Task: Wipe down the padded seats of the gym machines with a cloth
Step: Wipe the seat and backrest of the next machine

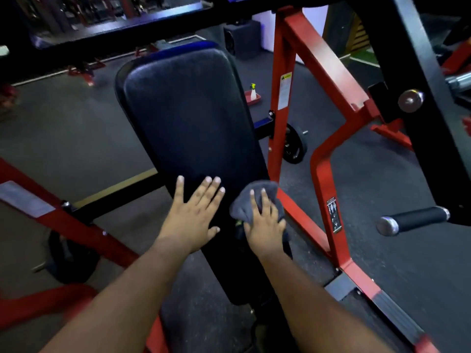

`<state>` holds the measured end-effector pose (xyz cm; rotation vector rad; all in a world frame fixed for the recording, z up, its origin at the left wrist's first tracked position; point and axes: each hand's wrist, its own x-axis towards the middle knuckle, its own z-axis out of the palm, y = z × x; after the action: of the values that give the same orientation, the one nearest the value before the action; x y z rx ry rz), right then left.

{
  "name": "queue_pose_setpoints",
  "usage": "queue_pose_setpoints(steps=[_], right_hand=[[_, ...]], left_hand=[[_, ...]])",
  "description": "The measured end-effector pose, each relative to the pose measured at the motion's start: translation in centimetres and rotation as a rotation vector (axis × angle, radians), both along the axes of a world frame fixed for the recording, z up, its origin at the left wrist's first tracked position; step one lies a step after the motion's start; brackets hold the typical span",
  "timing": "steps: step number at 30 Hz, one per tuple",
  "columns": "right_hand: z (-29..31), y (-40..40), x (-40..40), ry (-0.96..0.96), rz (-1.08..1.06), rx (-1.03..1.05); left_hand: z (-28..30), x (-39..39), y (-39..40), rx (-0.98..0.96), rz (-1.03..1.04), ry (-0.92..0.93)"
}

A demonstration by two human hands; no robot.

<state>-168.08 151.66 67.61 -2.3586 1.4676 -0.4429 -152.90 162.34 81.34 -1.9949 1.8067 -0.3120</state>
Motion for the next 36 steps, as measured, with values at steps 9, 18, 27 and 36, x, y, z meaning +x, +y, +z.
queue_pose_setpoints(steps=[9, 18, 27, 36], right_hand=[[0.0, 12.2, -14.5, -0.276, -0.07, 0.237], [9.4, 17.4, -25.4, -0.402, -0.182, 0.174], [12.6, 14.4, -44.6, 0.091, -0.235, -0.041], [13.8, 7.9, -62.3, 0.032, -0.288, -0.006]], left_hand=[[-2.9, -11.5, 6.8, 0.242, 0.248, 0.575], [-3.4, -23.2, 12.0, -0.038, 0.195, 1.093], [-0.9, -37.3, 7.0, -0.194, 0.151, 1.1], [-1.4, -55.2, -1.5, -0.178, -0.103, 0.806]])
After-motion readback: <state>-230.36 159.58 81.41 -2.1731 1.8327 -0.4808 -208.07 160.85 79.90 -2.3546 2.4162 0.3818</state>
